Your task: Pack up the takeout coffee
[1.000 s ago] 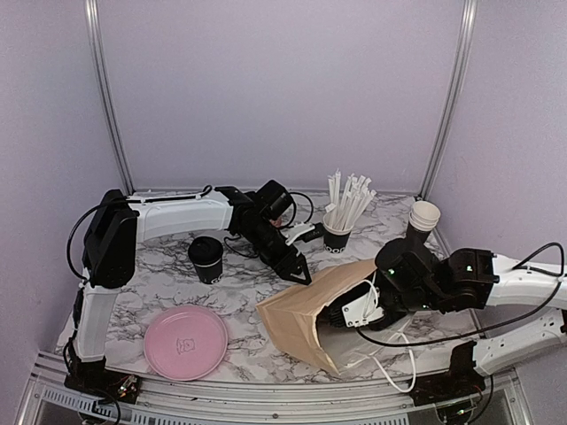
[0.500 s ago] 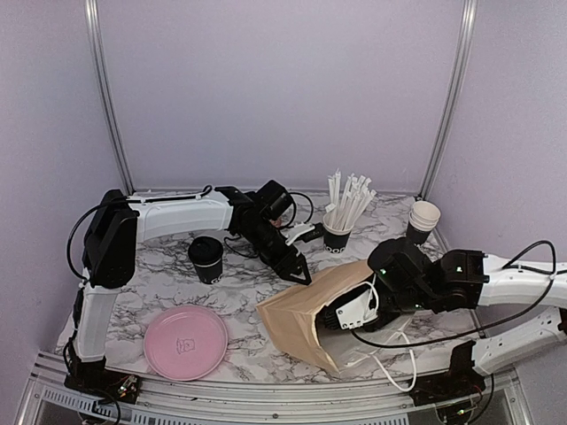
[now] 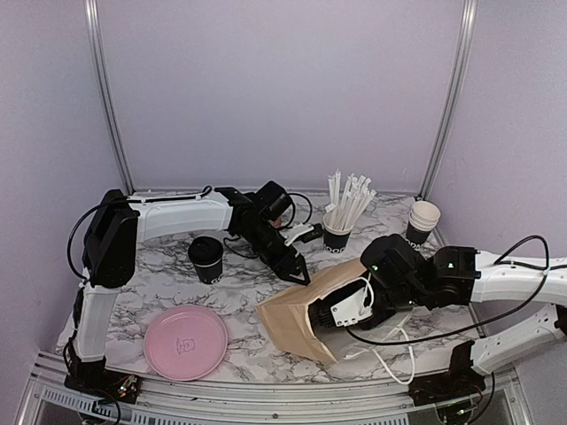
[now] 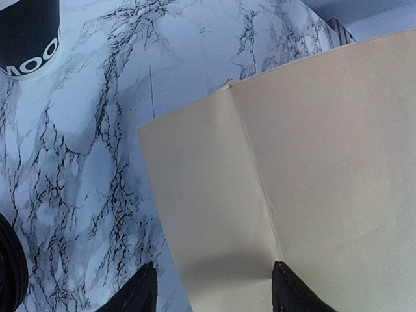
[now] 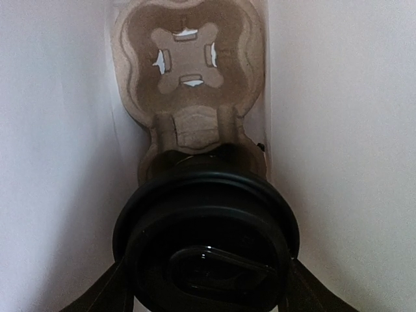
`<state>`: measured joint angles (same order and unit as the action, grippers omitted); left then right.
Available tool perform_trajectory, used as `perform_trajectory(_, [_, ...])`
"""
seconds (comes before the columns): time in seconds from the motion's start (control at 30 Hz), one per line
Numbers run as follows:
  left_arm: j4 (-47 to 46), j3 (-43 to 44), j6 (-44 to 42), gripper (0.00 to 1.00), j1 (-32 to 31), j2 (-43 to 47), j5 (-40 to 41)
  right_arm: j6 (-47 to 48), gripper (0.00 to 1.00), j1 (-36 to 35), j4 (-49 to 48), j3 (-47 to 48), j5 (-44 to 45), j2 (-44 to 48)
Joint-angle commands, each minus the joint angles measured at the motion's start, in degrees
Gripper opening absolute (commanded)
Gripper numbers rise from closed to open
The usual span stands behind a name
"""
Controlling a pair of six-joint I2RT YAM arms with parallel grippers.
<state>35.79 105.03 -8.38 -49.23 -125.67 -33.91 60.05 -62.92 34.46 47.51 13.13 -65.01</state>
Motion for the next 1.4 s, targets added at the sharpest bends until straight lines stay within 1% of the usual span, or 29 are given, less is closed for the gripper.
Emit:
perform_trajectory(0.0, [-0.1,-2.3,0.5,0.61,0.9,1.5,1.1,-0.5,0.29,0.6,5.5,3.1,-4.0,-2.8])
perform_trajectory(0.07, [-0.1,-3.3,0.9,0.61,1.9,3.8,1.2,-0.6,0.29,0.6,7.1,3.9,-4.9,-3.7])
perform_trajectory(0.27, [-0.1,-8.4,0.1,0.62,3.8,11.7,5.7,-0.3,0.29,0.7,14.1,8.8,-8.0,-7.0])
perform_trajectory(0.5, [-0.3,-14.8,0.5,0.63,5.8,19.5,10.8,-0.1,0.28,0.9,24.4,15.5,-15.1,-11.1])
perform_trajectory(0.73, [-0.6,-18.3,1.2,0.63,6.5,23.6,13.6,0.8,0.27,1.0,34.3,21.0,-19.0,-15.4])
perform_trajectory(0.9, [-1.2,-20.0,2.5,0.63,6.5,25.1,14.0,0.6,0.25,1.5,41.1,24.8,-21.9,-19.9])
perform_trajectory(1.17, [-1.9,-20.9,3.3,0.63,6.5,26.4,14.1,-1.4,0.26,2.1,44.2,29.3,-23.5,-26.9])
perform_trajectory(1.3, [-2.0,-20.9,3.4,0.64,6.5,26.3,13.6,-0.2,0.26,3.2,44.2,28.9,-24.0,-30.1])
perform_trajectory(1.37, [-2.3,-21.2,3.4,0.64,6.4,26.4,13.1,2.1,0.26,4.6,44.2,28.8,-22.1,-31.6])
